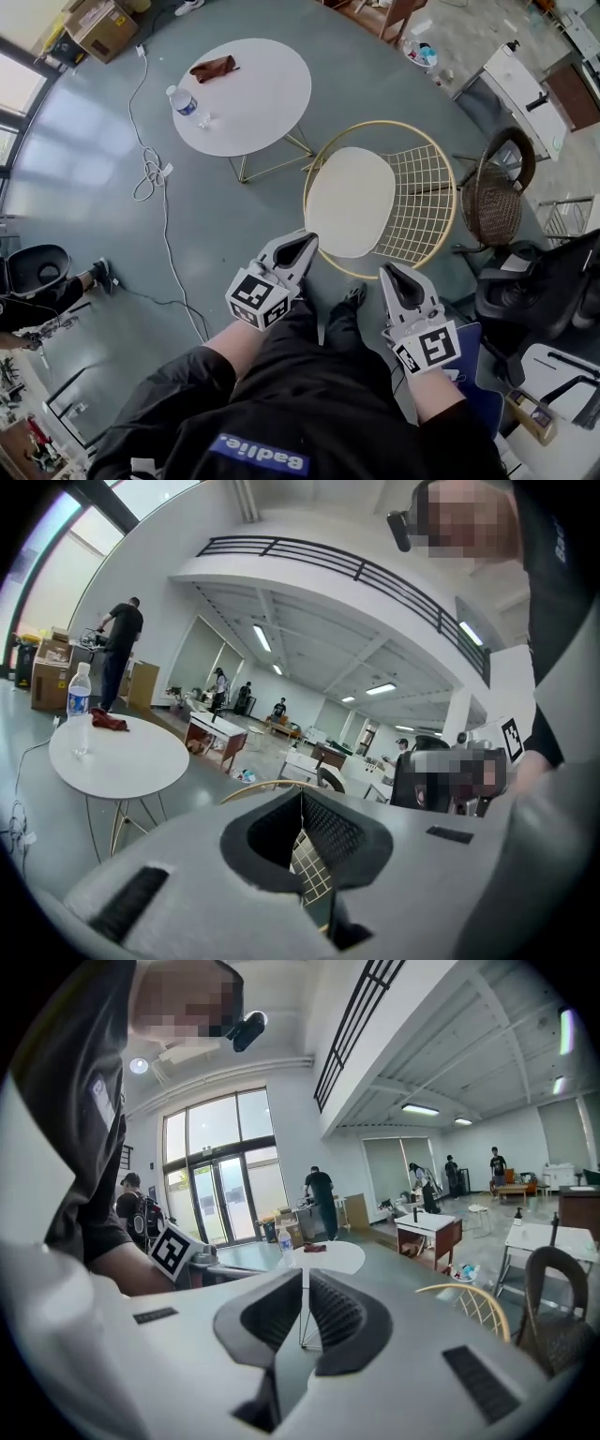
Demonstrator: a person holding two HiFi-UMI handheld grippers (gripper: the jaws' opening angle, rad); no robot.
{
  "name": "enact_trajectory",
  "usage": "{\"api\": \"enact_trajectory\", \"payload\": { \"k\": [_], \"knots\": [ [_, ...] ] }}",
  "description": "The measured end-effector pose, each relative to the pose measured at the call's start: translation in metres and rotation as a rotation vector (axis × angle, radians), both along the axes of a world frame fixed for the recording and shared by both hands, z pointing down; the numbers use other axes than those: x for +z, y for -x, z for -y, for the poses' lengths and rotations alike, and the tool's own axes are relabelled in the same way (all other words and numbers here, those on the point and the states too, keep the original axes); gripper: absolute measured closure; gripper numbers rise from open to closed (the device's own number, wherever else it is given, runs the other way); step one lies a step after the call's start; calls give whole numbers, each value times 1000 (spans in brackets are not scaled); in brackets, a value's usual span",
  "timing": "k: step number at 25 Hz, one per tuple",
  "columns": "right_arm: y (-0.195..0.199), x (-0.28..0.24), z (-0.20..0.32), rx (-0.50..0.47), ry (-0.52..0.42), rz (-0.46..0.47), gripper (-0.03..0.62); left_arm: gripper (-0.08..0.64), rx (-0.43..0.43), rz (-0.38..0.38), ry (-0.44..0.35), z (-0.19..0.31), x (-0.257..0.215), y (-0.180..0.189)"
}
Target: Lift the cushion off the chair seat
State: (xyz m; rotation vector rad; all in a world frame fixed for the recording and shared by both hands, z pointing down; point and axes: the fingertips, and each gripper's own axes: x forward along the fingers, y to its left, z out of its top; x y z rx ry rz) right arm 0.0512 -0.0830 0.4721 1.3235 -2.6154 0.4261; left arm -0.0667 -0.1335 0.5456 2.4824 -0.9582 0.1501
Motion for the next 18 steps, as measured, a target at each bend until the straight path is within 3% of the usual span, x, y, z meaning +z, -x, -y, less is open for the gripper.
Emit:
{"api": "enact_trajectory", "payload": {
  "k": [6, 18],
  "knots": [
    [7, 41, 11, -56, 48, -12, 552, 543, -101, 32, 85, 8, 60, 17],
    [11, 116, 40, -142, 129, 9, 552, 541, -148, 120, 226, 35, 199, 19]
  ]
}}
